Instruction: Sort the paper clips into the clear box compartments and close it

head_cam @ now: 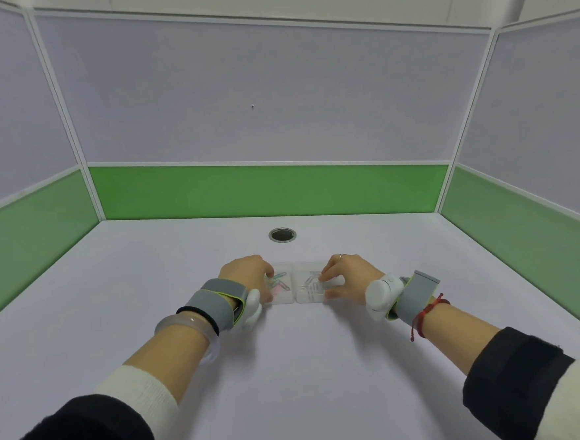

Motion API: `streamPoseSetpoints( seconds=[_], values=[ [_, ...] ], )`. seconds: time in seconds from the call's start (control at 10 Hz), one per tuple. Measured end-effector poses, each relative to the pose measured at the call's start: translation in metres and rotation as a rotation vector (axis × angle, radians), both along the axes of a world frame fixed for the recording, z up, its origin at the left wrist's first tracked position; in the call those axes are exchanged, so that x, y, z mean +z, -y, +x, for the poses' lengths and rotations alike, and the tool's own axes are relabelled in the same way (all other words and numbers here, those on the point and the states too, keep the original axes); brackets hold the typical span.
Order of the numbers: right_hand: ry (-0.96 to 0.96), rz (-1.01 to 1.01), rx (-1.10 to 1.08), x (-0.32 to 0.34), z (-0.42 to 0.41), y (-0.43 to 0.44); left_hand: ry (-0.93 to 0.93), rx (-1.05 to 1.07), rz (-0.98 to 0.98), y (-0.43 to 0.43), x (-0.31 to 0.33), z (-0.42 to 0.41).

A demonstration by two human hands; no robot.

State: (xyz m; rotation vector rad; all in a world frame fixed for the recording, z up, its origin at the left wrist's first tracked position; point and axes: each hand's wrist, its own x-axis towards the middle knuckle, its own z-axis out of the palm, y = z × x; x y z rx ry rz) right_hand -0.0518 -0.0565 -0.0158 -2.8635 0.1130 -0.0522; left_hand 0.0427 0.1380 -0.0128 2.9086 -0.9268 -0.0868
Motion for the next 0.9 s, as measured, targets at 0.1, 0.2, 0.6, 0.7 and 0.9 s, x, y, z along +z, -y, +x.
streamPoseSetpoints(
  seconds=[0.1,0.2,0.6,0.7,0.9],
  values=[
    [-0.006,-0.057,-0.001,0.000,0.012,0.003,0.026,-0.008,-0.049,0.001,-0.005,0.007],
    [0.027,-0.075,-0.021,-0.005,0.025,0.007,0.049,-0.034,-0.083,0.006,-0.011,0.015],
    [0.073,-0.014,-0.080,-0.017,0.038,0.014,0.072,-0.037,-0.170,0.010,-0.020,0.030],
    [0.106,-0.005,-0.074,-0.015,0.033,0.014,0.119,-0.033,-0.185,0.004,-0.014,0.028],
    [0.151,-0.018,-0.087,0.007,0.013,0.008,0.161,0.022,-0.299,-0.015,0.012,0.016]
  ],
)
